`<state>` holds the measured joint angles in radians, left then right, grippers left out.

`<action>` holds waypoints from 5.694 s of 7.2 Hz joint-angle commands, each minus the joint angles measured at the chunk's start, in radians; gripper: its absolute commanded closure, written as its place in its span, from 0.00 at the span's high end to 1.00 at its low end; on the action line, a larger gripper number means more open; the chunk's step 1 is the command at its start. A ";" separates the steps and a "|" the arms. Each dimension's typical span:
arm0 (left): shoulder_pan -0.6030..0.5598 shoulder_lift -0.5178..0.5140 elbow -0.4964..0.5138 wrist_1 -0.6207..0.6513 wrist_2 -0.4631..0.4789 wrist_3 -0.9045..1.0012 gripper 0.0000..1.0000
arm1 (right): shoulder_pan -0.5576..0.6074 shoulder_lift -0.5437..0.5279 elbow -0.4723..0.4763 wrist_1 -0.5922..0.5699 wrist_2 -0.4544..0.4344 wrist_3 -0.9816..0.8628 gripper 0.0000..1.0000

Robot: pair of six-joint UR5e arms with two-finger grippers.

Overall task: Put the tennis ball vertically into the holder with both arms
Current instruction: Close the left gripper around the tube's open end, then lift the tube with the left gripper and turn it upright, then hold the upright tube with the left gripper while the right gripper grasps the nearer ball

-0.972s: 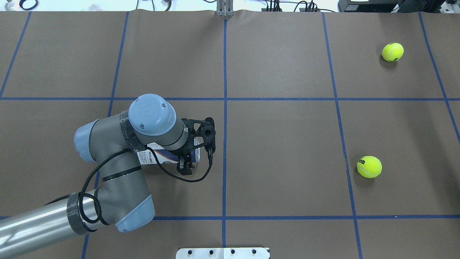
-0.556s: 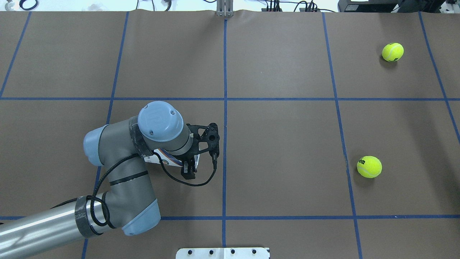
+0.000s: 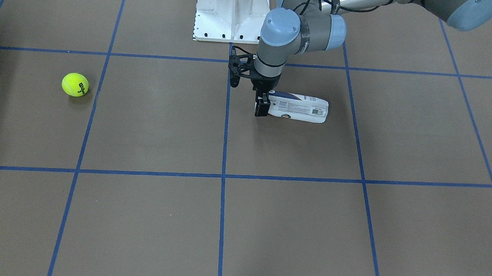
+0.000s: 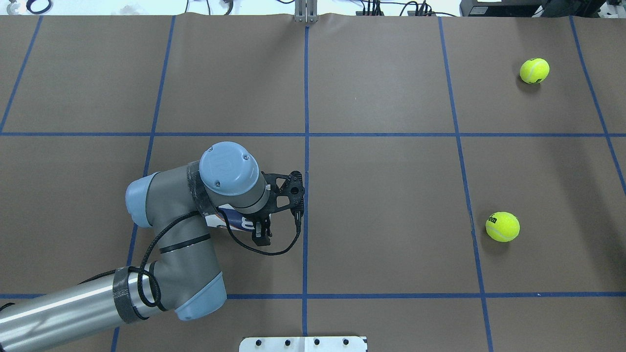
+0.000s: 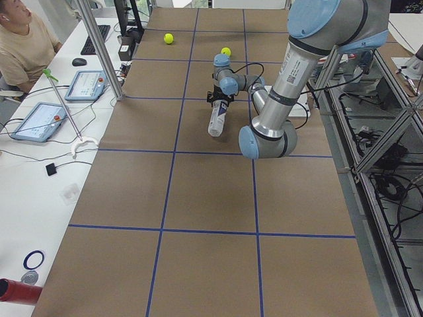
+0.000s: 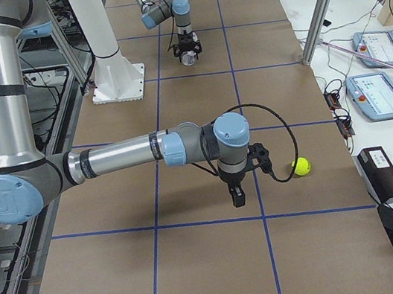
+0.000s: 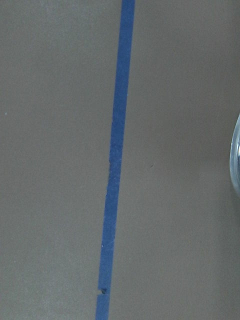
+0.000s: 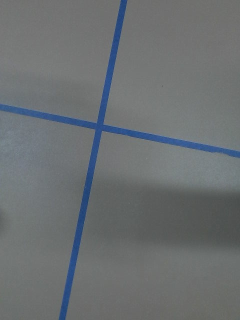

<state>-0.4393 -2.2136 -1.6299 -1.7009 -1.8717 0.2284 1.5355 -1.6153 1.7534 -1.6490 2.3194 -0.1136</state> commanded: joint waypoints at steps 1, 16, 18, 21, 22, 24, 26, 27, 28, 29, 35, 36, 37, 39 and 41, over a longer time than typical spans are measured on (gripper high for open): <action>0.001 0.002 -0.002 0.001 0.009 0.043 0.97 | 0.000 0.000 0.000 0.000 0.000 0.000 1.00; -0.082 -0.018 -0.208 -0.307 0.048 -0.152 0.70 | -0.002 0.003 0.000 0.000 -0.002 0.000 1.00; -0.084 -0.017 -0.193 -0.578 0.052 -0.332 0.70 | 0.000 0.003 0.000 0.002 -0.002 0.000 1.00; -0.084 -0.020 -0.017 -1.080 0.181 -0.533 0.70 | 0.000 0.005 0.006 0.002 -0.002 0.009 1.00; -0.084 -0.023 0.055 -1.220 0.236 -0.541 0.70 | -0.002 0.017 0.006 0.000 0.000 0.015 1.00; -0.084 -0.059 0.126 -1.417 0.398 -0.632 0.70 | -0.002 0.026 0.006 0.000 0.000 0.025 1.00; -0.084 -0.119 0.302 -1.564 0.526 -0.633 0.70 | -0.030 0.054 0.009 0.003 0.030 0.096 1.00; -0.082 -0.130 0.455 -1.712 0.533 -0.633 0.70 | -0.058 0.070 0.018 0.003 0.043 0.156 1.00; -0.084 -0.133 0.535 -1.796 0.533 -0.633 0.70 | -0.110 0.072 0.062 0.003 0.041 0.266 1.00; -0.082 -0.132 0.551 -1.803 0.531 -0.633 0.70 | -0.164 0.074 0.116 0.003 0.034 0.390 1.00; -0.067 -0.132 0.565 -1.803 0.531 -0.632 0.70 | -0.603 -0.021 0.328 0.236 -0.223 1.137 1.00; -0.067 -0.132 0.565 -1.803 0.531 -0.632 0.70 | -0.691 -0.031 0.349 0.238 -0.291 1.210 1.00; -0.067 -0.132 0.565 -1.803 0.531 -0.632 0.70 | -0.789 -0.046 0.353 0.289 -0.375 1.294 1.00; -0.067 -0.132 0.565 -1.803 0.531 -0.632 0.70 | -0.885 -0.164 0.350 0.490 -0.458 1.315 1.00; -0.067 -0.132 0.564 -1.804 0.531 -0.632 0.70 | -1.007 -0.164 0.331 0.523 -0.575 1.385 1.00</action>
<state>-0.5065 -2.3455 -1.0654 -3.5046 -1.3407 -0.4034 0.6007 -1.7705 2.0967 -1.1632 1.8162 1.2350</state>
